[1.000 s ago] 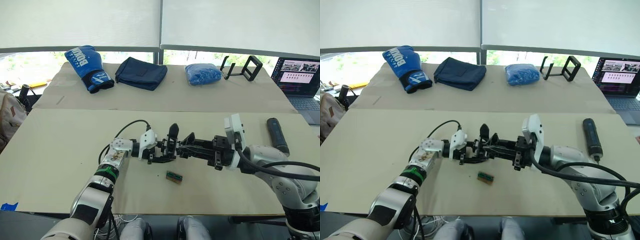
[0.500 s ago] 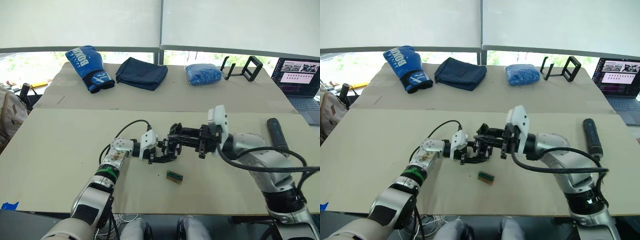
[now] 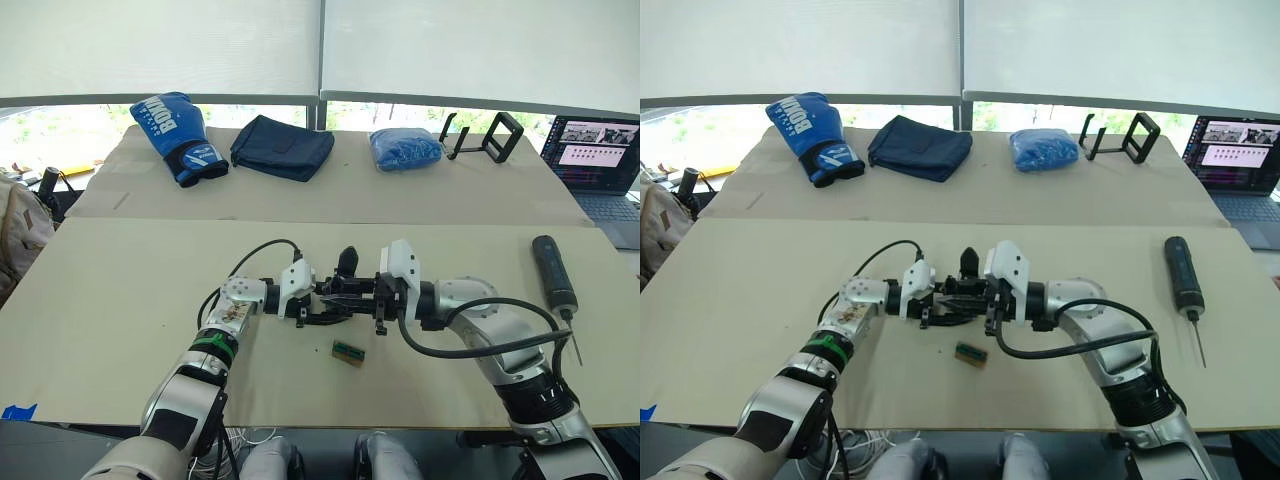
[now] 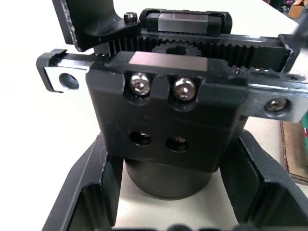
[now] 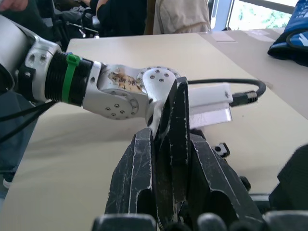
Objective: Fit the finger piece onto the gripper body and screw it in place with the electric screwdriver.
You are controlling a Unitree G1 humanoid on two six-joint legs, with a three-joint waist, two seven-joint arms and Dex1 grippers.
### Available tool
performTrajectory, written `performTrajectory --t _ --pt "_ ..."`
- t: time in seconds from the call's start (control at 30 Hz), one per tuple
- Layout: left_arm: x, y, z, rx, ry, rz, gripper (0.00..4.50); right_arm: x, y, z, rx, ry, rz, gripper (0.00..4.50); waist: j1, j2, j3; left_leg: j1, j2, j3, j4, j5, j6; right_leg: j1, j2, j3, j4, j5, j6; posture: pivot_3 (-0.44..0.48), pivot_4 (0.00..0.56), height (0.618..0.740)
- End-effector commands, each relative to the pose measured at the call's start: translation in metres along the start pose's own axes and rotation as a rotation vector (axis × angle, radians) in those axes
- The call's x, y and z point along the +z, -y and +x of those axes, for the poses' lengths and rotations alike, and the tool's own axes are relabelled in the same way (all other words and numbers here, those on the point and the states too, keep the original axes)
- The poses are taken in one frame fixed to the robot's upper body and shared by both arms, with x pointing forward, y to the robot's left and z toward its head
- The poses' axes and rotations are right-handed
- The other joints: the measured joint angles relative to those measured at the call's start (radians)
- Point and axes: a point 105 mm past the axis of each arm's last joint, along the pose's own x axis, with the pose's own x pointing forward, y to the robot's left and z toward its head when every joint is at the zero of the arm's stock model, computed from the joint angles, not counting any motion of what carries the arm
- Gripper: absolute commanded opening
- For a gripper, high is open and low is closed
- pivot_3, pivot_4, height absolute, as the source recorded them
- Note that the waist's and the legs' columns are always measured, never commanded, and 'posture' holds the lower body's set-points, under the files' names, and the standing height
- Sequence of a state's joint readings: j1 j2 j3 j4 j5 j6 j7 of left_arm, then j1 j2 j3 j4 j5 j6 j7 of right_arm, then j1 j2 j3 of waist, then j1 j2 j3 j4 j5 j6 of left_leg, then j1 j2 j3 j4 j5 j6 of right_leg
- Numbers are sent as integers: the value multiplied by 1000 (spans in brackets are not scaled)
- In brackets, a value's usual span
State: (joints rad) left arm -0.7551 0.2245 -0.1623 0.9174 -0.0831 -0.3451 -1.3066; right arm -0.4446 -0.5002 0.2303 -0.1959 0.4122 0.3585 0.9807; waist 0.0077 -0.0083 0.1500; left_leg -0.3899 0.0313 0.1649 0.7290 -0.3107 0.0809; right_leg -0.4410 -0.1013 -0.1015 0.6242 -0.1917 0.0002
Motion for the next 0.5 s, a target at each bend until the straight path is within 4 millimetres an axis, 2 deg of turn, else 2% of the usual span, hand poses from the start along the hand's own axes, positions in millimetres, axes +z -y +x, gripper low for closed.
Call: performTrajectory --t 0.03,0.5 --pt "-6 4 0 -13 -26 -5 2323 6 2 -3 -15 23 -34 425 -1 0 0 0 0 0 0 0 0 0 0 0 0 0 0 0 150 740" --pt "-9 7 -3 -17 -33 -15 2323 -1 5 -7 -28 -11 -1 425 -6 0 0 0 0 0 0 0 0 0 -3 -3 1 0 0 0 150 740"
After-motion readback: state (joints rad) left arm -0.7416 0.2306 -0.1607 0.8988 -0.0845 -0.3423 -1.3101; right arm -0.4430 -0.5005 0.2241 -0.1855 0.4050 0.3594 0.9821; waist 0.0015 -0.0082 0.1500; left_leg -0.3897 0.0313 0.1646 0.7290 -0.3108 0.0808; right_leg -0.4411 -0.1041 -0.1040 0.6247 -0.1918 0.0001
